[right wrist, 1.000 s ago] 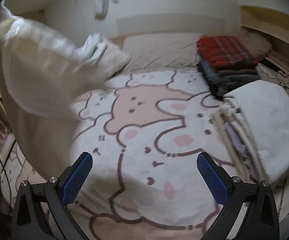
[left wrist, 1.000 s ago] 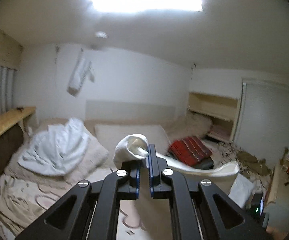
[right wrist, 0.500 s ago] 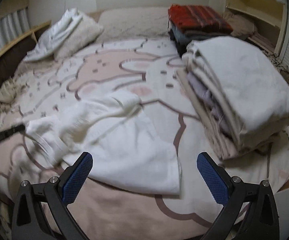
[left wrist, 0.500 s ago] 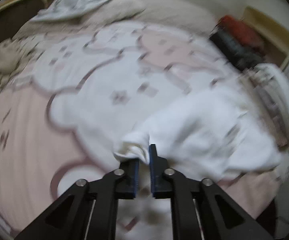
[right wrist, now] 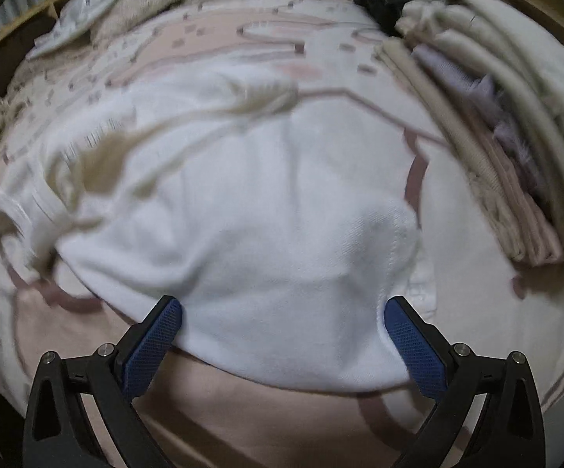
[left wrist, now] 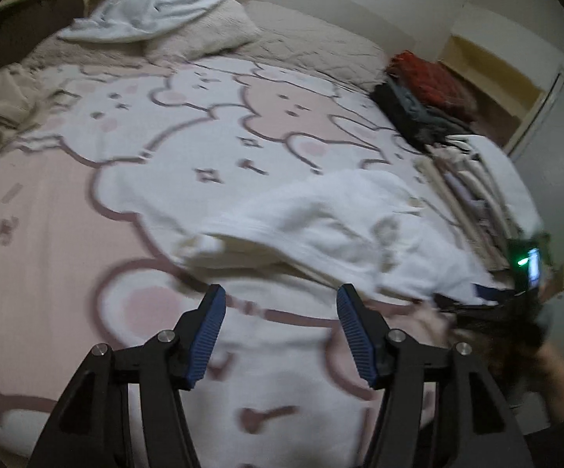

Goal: Fold clothes

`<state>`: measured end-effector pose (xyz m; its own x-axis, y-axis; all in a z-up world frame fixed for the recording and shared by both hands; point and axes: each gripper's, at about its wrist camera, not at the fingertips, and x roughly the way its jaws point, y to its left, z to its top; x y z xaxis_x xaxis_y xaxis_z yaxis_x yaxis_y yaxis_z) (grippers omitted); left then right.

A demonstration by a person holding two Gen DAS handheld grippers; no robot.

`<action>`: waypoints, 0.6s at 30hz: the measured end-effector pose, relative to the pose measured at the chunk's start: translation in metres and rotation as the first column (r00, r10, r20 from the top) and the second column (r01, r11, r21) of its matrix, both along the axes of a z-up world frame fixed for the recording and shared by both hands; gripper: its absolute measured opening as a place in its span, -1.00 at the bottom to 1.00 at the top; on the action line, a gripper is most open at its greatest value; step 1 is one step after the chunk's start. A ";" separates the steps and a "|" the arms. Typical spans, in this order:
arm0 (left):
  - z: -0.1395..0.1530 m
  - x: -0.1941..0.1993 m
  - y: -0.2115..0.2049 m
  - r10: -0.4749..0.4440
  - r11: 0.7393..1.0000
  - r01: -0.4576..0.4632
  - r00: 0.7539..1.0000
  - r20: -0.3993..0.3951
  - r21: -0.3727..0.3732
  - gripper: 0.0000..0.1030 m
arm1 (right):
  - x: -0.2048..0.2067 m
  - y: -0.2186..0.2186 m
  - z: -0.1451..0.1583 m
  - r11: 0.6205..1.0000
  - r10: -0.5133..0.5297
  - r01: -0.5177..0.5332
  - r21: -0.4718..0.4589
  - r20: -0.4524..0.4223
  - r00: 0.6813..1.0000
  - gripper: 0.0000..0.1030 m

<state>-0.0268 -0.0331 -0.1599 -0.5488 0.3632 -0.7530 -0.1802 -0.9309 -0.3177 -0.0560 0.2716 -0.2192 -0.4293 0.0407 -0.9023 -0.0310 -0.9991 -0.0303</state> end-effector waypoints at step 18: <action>-0.044 -0.034 0.078 -0.108 0.994 0.107 0.987 0.118 0.020 -0.83 | 0.005 -0.002 -0.009 1.000 -0.007 0.008 0.020 -0.052 0.999 1.00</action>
<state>-0.0605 0.0447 -0.2042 -0.4128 0.4256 -0.8053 -0.2392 -0.9038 -0.3550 -0.0508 0.2694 -0.2282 -0.4748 0.0617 -0.8779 -0.0401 -0.9980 -0.0485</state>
